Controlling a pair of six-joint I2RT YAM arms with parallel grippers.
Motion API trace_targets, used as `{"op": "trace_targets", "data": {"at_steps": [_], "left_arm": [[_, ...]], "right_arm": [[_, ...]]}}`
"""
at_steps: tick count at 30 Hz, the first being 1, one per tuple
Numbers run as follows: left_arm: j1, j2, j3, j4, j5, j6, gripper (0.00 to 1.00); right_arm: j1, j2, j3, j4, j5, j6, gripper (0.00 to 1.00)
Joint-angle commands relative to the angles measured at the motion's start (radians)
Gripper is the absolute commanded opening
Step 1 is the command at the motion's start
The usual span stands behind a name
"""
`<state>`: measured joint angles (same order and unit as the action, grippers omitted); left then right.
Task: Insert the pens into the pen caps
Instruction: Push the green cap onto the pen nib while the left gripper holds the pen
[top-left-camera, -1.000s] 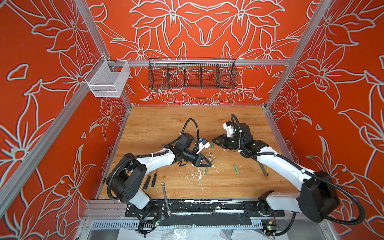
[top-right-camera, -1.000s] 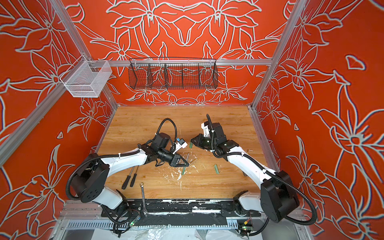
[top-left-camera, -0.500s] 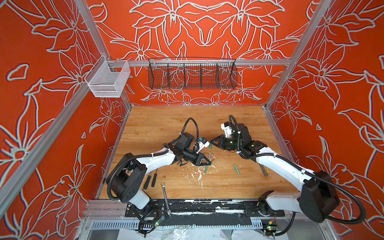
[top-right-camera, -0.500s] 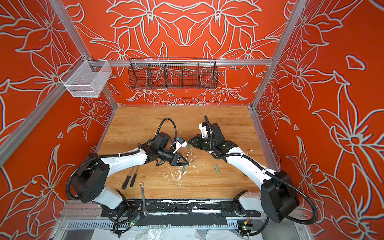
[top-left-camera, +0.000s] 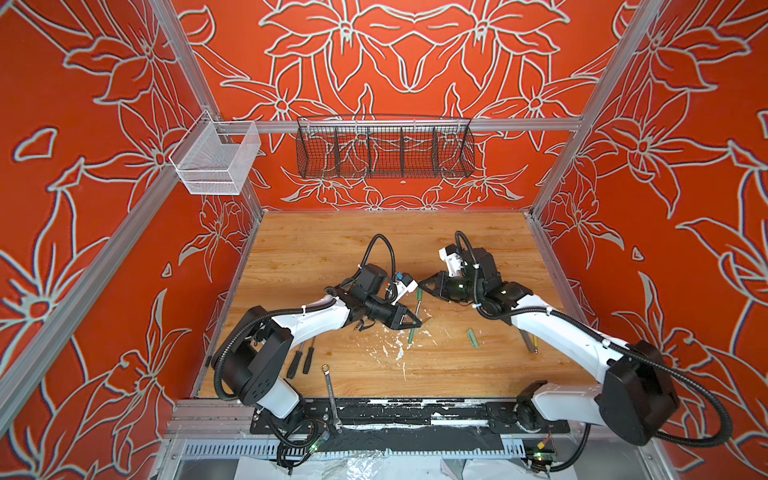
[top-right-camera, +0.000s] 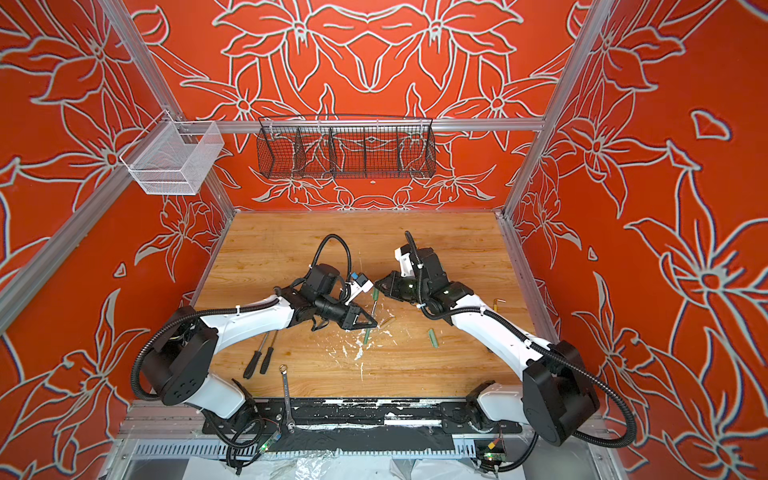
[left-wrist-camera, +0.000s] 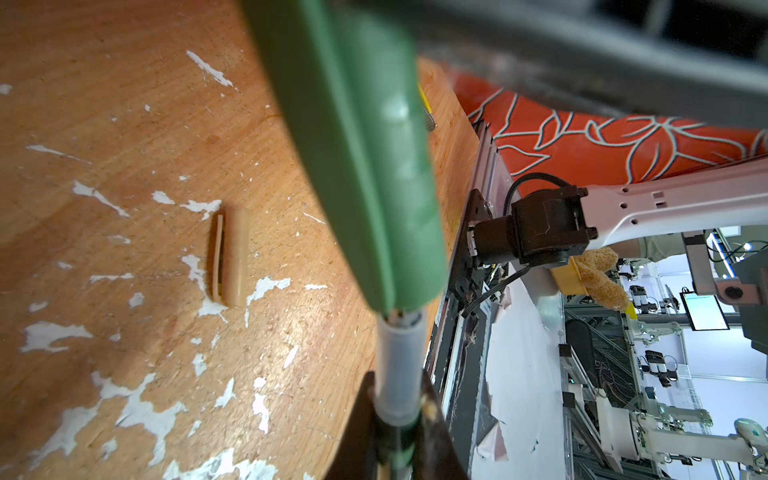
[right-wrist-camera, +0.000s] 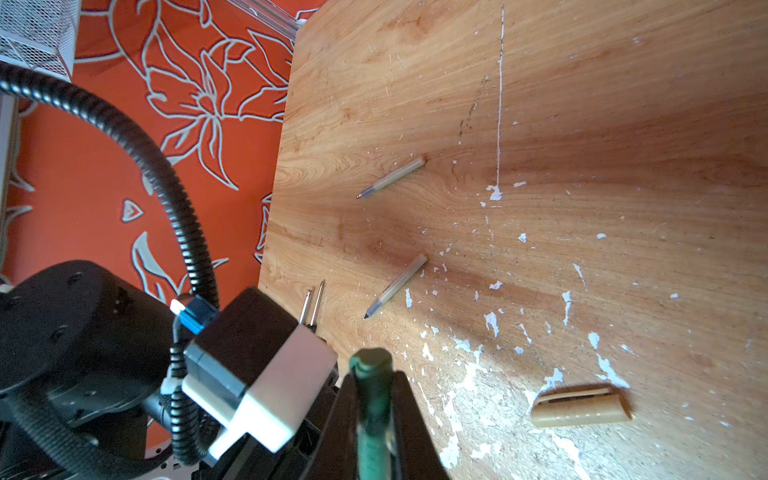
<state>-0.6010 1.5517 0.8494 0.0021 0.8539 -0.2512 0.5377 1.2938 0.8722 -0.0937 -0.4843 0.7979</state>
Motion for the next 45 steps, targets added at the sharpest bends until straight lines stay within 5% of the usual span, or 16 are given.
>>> {"op": "trace_targets", "data": {"at_steps": [1,28,45], "left_arm": [[0.009,-0.028,-0.009,0.031,-0.005,-0.002,0.0],[0.055,-0.09,-0.013,0.146,-0.035,-0.068,0.0],[0.075,-0.133,0.0,0.17,-0.047,-0.083,0.0]], "right_arm": [[0.013,-0.017,0.017,-0.015,-0.002,-0.014,0.08],[0.12,-0.064,-0.071,0.066,0.06,0.02,0.04],[0.166,-0.088,-0.085,-0.027,0.128,-0.061,0.03]]}}
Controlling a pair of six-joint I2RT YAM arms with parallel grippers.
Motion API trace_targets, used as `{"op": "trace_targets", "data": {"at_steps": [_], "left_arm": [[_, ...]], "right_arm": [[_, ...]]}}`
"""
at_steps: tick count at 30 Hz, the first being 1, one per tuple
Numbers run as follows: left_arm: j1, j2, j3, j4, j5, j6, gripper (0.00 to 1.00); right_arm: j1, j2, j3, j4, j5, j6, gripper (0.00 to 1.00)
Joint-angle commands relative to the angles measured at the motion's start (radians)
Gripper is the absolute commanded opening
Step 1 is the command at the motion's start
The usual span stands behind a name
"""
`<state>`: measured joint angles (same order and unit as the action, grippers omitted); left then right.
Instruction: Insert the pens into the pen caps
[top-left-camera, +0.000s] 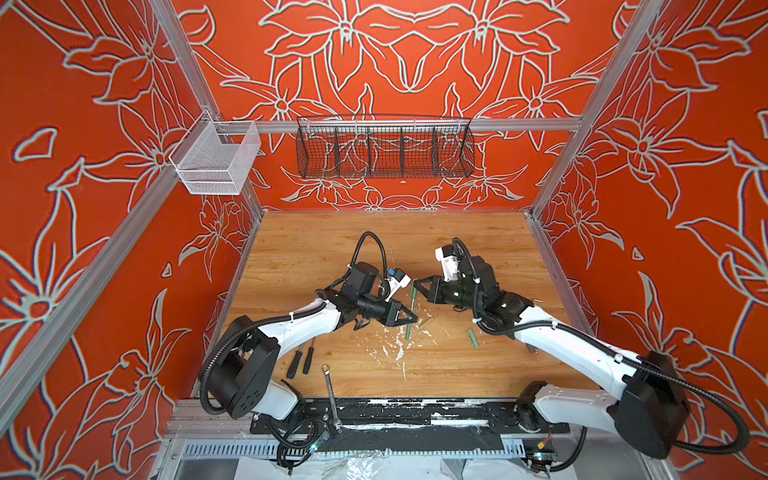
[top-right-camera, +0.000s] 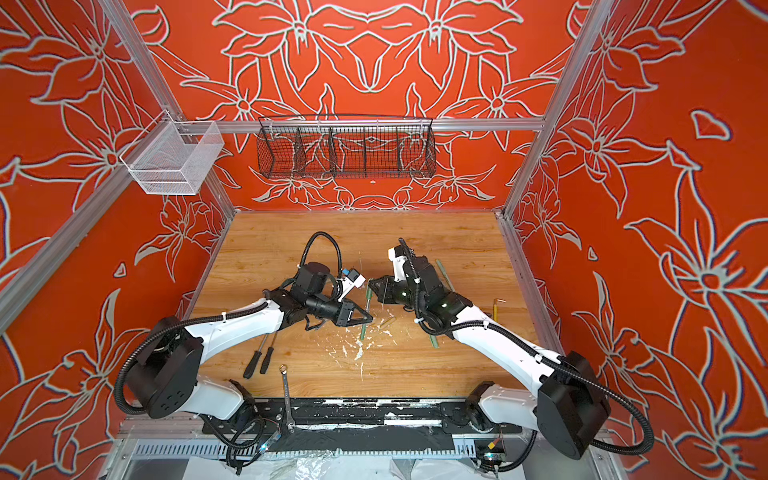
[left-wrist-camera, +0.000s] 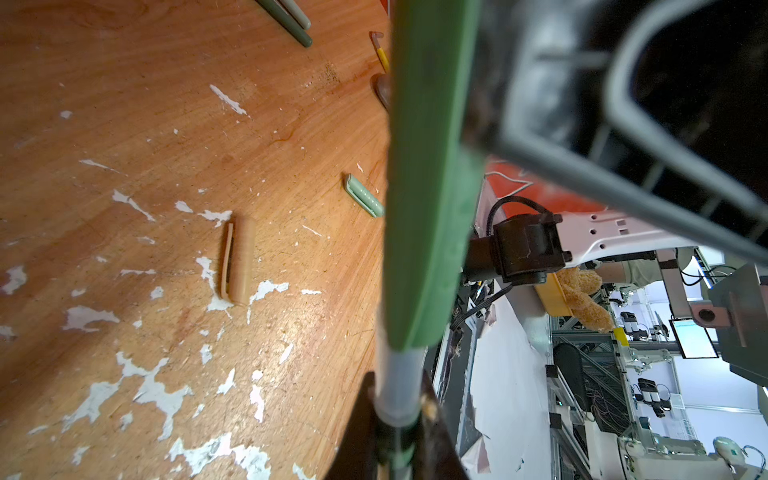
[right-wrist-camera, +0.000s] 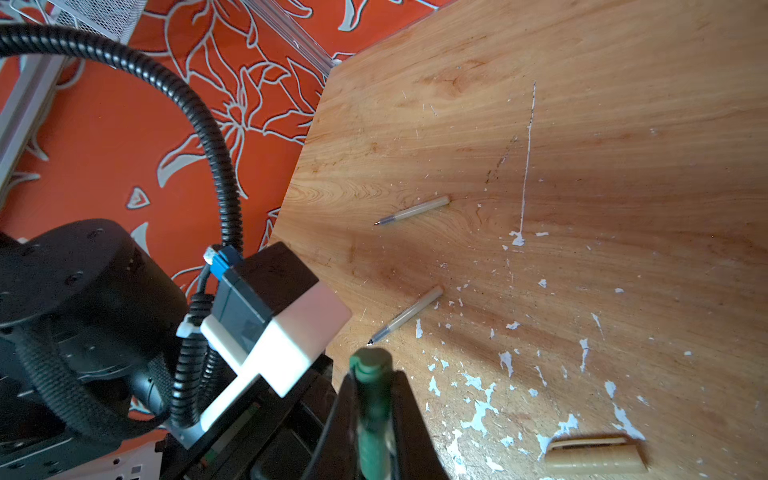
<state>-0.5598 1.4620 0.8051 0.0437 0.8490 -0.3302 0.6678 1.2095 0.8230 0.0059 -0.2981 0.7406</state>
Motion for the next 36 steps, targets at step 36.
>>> {"op": "trace_targets", "data": {"at_steps": [36], "left_arm": [[0.1,-0.005,0.18,0.198,0.013,0.001,0.0]], "right_arm": [[0.067,0.041,-0.06,-0.186,-0.161,0.004,0.0]]}}
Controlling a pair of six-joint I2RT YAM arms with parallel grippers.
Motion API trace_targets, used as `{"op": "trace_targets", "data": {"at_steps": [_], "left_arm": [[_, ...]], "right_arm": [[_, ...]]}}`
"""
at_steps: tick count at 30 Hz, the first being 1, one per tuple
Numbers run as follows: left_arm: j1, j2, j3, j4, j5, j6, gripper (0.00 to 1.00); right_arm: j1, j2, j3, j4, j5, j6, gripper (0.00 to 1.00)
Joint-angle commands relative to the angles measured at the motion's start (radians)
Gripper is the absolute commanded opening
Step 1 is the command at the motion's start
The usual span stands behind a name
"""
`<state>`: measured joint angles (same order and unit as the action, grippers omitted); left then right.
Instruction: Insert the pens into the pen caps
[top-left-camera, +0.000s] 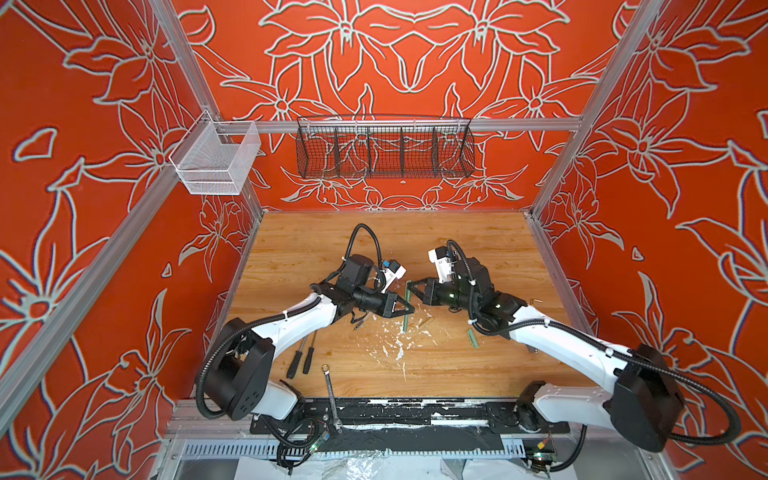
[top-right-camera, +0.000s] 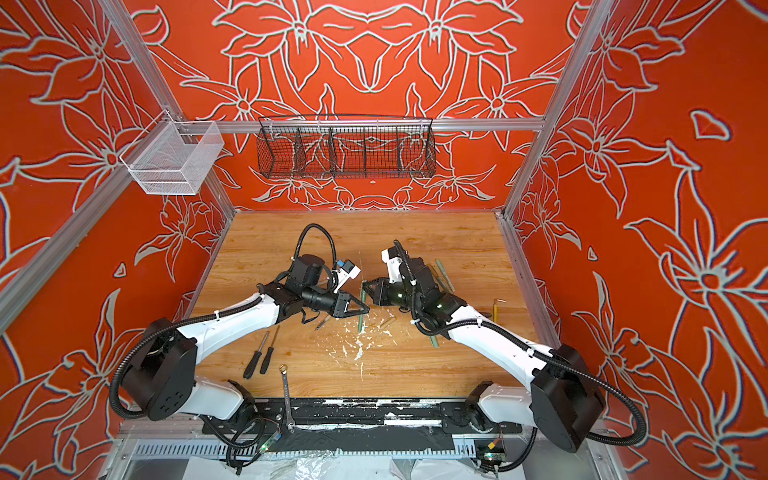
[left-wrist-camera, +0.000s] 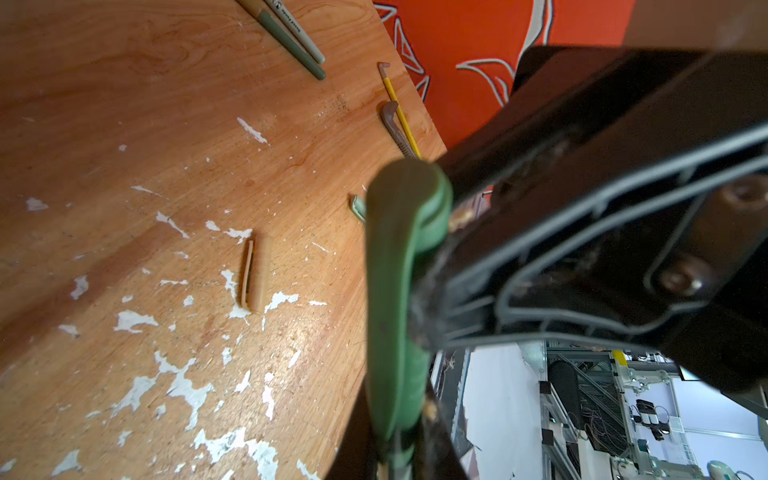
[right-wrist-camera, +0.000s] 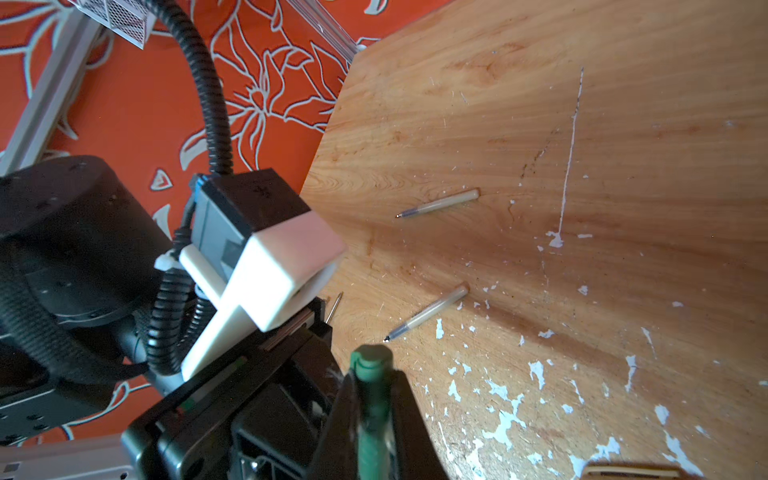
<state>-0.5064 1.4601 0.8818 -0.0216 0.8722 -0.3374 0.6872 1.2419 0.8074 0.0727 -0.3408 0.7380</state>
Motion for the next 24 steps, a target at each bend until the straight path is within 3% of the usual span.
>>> {"op": "trace_targets", "data": {"at_steps": [1,6,7,9,12,16,18,24], "left_arm": [[0.045,0.003,0.097,0.264,-0.001,0.002,0.0],[0.044,0.012,0.047,0.25,0.008,-0.021,0.03],[0.043,0.01,0.036,0.246,0.007,-0.022,0.09],[0.042,0.002,0.004,0.232,0.007,-0.027,0.34],[0.039,-0.022,-0.061,0.216,-0.021,-0.039,0.56],[0.039,-0.07,-0.159,0.228,-0.062,-0.067,0.78],[0.039,-0.091,-0.188,0.213,-0.08,-0.073,0.99],[0.039,-0.149,-0.19,0.147,-0.119,-0.063,0.97]], "right_arm": [[0.049,0.004,-0.039,-0.241,-0.098,0.012,0.0],[0.018,0.019,0.03,-0.203,-0.01,0.017,0.0],[0.004,0.024,0.047,-0.201,0.002,0.013,0.0],[-0.041,0.037,0.076,-0.197,0.005,0.006,0.0],[-0.114,0.053,0.099,-0.2,-0.009,-0.018,0.0],[-0.2,0.073,0.092,-0.211,-0.053,-0.06,0.0],[-0.239,0.097,0.097,-0.242,-0.075,-0.116,0.0],[-0.309,0.249,0.263,-0.57,0.067,-0.432,0.0]]}}
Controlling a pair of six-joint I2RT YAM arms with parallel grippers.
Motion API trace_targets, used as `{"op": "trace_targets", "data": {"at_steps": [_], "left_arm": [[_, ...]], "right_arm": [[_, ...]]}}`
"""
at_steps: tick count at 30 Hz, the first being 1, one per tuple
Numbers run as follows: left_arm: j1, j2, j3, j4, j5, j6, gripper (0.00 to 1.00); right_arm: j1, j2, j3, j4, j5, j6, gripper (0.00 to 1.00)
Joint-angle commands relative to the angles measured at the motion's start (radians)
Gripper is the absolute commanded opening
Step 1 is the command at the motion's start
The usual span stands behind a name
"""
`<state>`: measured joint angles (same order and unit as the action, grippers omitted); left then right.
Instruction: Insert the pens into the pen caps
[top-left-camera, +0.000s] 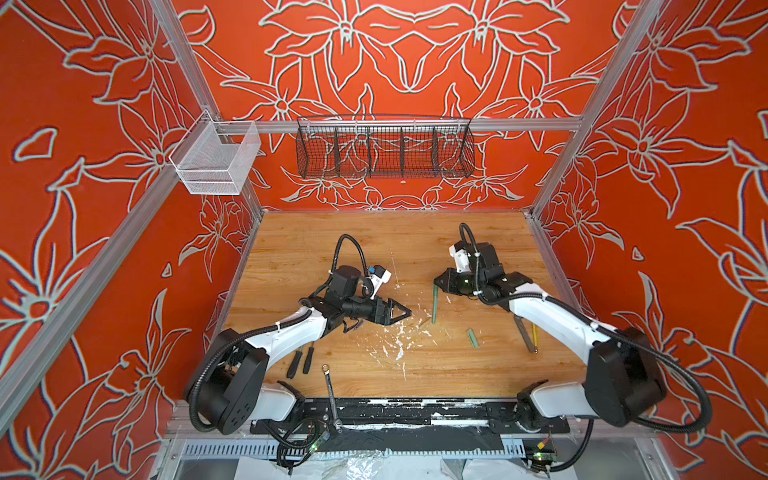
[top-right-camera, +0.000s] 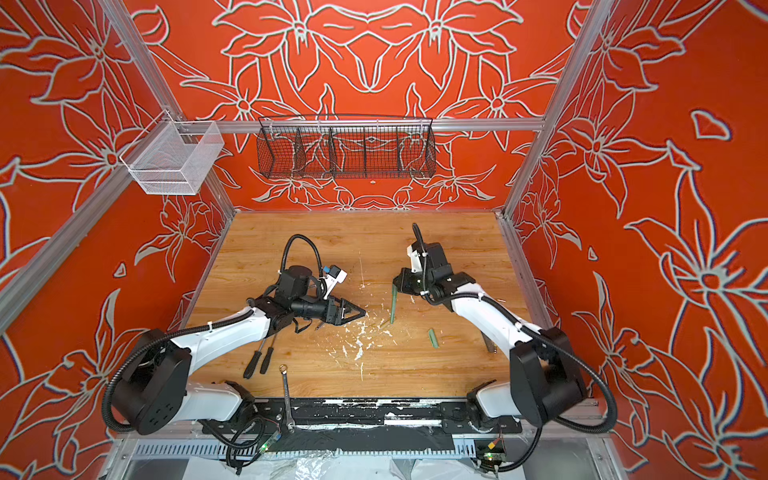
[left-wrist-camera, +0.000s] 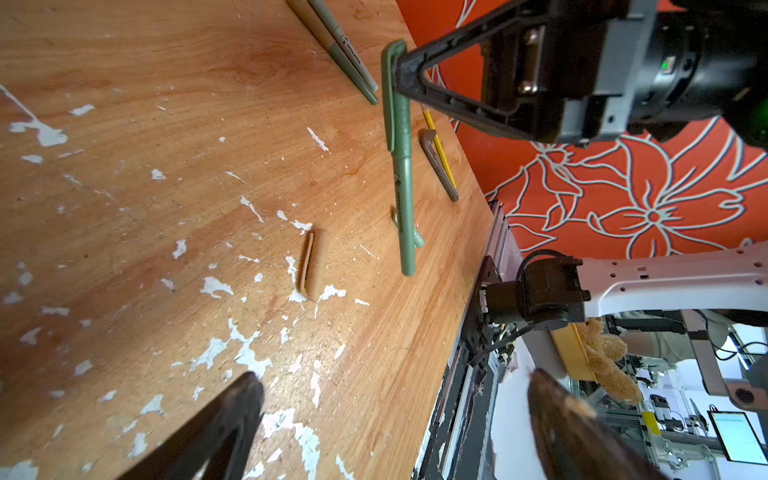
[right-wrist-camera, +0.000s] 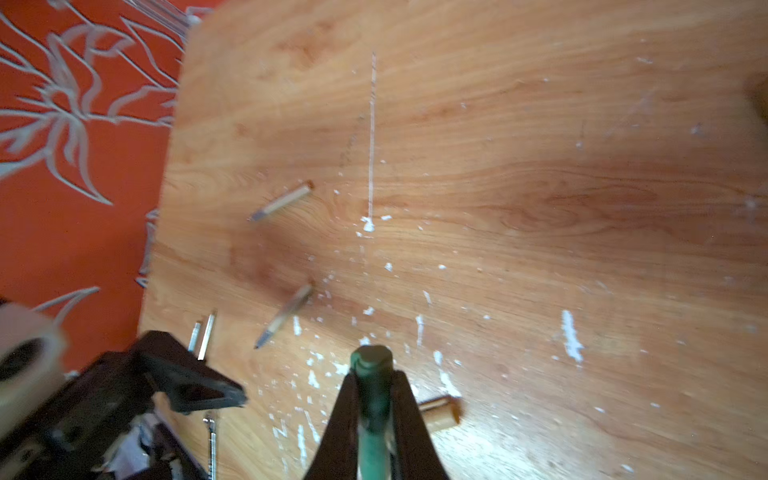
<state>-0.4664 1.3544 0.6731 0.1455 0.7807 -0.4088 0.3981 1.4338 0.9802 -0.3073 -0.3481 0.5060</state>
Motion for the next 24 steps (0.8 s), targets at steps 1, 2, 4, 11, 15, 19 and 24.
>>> {"op": "trace_targets", "data": {"at_steps": [1,2,4,11,15,19,24], "left_arm": [[-0.002,-0.051,0.026,-0.034,-0.035,0.017,0.97],[-0.001,-0.058,0.032,-0.048,-0.04,0.022,0.97],[-0.002,-0.069,0.038,-0.066,-0.05,0.035,0.97],[-0.002,-0.09,0.041,-0.083,-0.064,0.04,0.97],[-0.002,-0.106,0.036,-0.096,-0.076,0.044,0.97],[-0.002,-0.121,0.04,-0.109,-0.087,0.056,0.97],[0.0,-0.124,0.041,-0.104,-0.093,0.058,0.97]], "right_arm": [[-0.025,0.094,0.122,-0.244,0.108,-0.241,0.0],[-0.03,0.135,0.166,-0.3,0.149,-0.286,0.0],[-0.035,0.202,0.246,-0.38,0.215,-0.354,0.0],[-0.038,0.458,0.507,-0.571,0.386,-0.536,0.0],[-0.039,0.571,0.597,-0.607,0.495,-0.613,0.0],[-0.044,0.666,0.672,-0.628,0.613,-0.65,0.0],[-0.049,0.718,0.7,-0.603,0.708,-0.677,0.0]]}}
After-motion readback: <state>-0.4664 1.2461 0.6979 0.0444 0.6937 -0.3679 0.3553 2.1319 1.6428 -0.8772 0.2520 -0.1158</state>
